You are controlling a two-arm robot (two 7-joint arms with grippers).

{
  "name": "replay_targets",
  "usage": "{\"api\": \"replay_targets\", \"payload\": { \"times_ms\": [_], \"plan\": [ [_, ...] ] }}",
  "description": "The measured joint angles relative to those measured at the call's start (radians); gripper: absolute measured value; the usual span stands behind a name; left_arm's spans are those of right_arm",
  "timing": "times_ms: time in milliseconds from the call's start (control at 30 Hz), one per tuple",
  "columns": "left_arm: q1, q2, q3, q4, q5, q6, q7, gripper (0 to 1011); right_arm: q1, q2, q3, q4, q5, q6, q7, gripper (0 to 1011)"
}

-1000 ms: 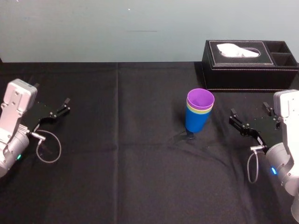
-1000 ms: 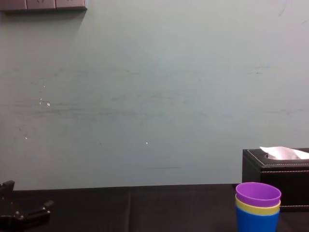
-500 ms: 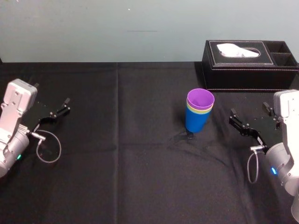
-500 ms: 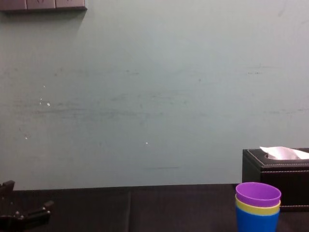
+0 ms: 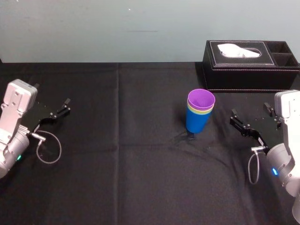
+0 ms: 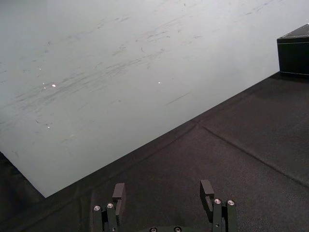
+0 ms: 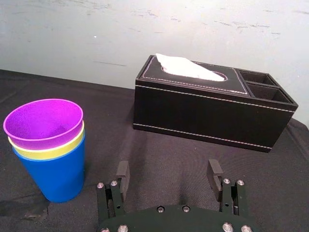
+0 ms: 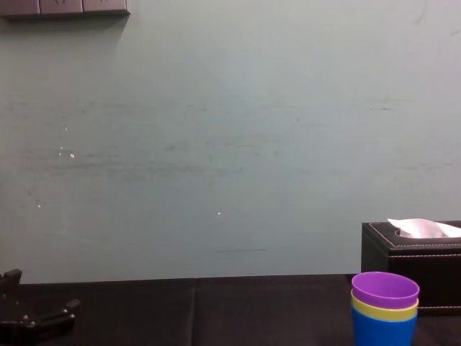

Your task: Stack the three plastic cups sequentially using one hand.

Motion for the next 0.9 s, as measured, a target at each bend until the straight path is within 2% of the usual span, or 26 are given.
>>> {"api": "replay_targets", "payload": {
  "times_ms": [900],
  "plan": [
    [0.0,0.0,0.0,0.0,0.0,0.0,0.0,1011,0.0,0.0,0.0,0.0,0.0,0.0,0.0,1003]
  ]
}}
